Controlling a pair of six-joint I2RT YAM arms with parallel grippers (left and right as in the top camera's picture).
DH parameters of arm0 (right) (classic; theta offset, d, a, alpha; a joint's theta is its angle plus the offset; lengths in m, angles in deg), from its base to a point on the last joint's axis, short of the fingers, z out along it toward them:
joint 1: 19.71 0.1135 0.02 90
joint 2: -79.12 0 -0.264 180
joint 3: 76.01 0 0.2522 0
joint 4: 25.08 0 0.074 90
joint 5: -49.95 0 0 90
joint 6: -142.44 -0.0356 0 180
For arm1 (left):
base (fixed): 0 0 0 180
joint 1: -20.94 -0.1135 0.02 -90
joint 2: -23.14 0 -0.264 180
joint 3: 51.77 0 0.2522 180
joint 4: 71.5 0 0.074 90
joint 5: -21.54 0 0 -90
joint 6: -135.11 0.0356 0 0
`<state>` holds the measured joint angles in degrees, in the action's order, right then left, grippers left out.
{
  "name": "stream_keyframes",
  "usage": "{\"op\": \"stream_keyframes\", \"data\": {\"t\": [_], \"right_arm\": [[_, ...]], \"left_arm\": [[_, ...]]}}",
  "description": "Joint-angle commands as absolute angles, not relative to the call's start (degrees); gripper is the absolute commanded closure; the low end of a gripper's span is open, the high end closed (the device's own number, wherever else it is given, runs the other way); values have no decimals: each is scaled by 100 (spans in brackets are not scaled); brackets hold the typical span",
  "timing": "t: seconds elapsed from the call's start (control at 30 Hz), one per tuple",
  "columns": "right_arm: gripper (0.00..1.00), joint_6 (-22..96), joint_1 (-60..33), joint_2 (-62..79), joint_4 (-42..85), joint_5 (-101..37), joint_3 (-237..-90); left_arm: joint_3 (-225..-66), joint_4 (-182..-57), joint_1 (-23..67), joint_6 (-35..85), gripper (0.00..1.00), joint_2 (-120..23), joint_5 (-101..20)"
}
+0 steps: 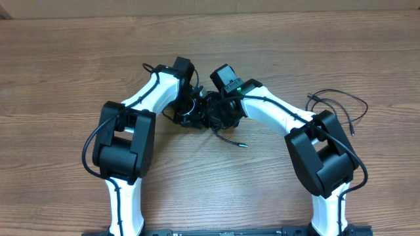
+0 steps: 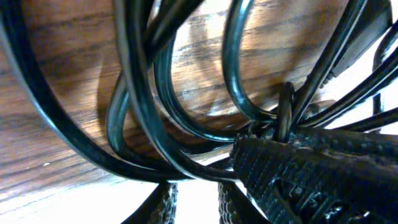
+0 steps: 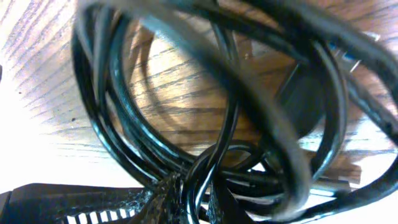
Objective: Untangle cables
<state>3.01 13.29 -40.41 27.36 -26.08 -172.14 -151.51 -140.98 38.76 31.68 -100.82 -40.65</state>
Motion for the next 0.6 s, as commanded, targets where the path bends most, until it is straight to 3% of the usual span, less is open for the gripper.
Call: {"op": "stream_keyframes", "data": {"t": [0.0, 0.13, 0.4, 0.57], "right_arm": [[88, 445, 1421, -4060, 2771, -2870, -17109], [96, 448, 1469, -4060, 2799, -3040, -17109], [96, 828, 1300, -4047, 3123, -2616, -17127], [96, 1634, 975, -4045, 3026, -1465, -17127]], "left_arm": [[-15035, -14085, 3946, 3112, 76, -10034, -4187], [-15035, -14087, 3946, 3112, 76, -10034, -4187], [-15041, -14205, 3861, 3120, 84, -10032, -4082], [-15054, -14441, 3550, 3763, 80, -10025, -2817]]}}
